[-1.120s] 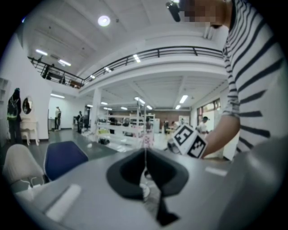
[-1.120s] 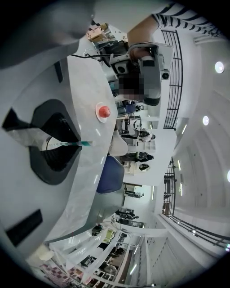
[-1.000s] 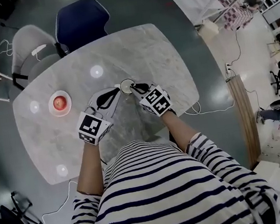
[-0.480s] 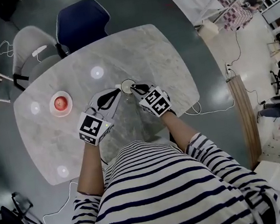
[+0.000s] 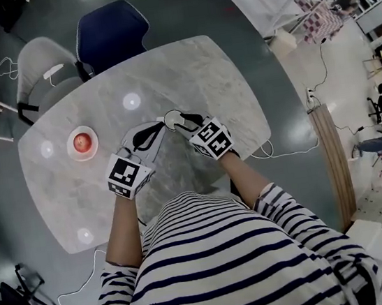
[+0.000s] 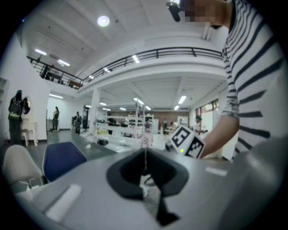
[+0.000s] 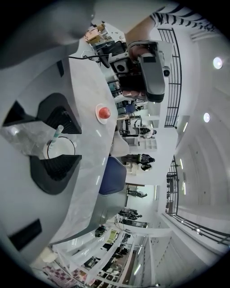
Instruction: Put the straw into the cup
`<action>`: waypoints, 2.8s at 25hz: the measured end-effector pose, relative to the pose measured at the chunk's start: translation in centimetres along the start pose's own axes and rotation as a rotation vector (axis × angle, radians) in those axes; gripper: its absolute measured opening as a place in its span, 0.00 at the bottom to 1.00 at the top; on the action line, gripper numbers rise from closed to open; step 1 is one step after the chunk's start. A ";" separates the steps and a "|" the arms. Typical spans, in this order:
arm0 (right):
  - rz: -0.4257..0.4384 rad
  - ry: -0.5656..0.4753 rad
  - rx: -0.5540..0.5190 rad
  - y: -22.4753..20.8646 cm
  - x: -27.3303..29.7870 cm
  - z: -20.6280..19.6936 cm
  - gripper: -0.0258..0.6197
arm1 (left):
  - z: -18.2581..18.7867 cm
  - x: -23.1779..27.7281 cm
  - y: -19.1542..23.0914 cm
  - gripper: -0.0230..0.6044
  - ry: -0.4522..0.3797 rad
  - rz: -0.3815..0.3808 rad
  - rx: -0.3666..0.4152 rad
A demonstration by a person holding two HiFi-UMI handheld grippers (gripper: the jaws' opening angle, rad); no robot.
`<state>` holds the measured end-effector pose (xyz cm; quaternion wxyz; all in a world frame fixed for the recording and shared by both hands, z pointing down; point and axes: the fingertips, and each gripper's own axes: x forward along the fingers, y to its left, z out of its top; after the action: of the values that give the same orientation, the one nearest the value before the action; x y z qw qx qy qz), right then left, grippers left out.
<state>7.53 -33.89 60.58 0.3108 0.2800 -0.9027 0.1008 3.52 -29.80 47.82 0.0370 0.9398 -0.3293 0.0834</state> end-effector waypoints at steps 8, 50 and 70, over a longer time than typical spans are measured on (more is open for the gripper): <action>-0.008 -0.078 -0.006 -0.1 -1.6 2.5 0.25 | 0.4 0.5 0.1 0.05 -0.009 -0.009 0.006; -0.060 -0.524 -0.177 3.4 -15.2 13.8 0.05 | 4.9 -0.5 -1.0 0.05 -0.116 -0.010 0.055; -0.071 -0.491 -0.180 2.9 -14.7 13.0 0.05 | 4.7 -0.8 -0.5 0.05 -0.122 0.015 0.041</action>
<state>8.90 -29.67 41.23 0.1093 0.2986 -0.9461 -0.0618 3.83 -29.50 43.08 -0.0029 0.9412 -0.3363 0.0327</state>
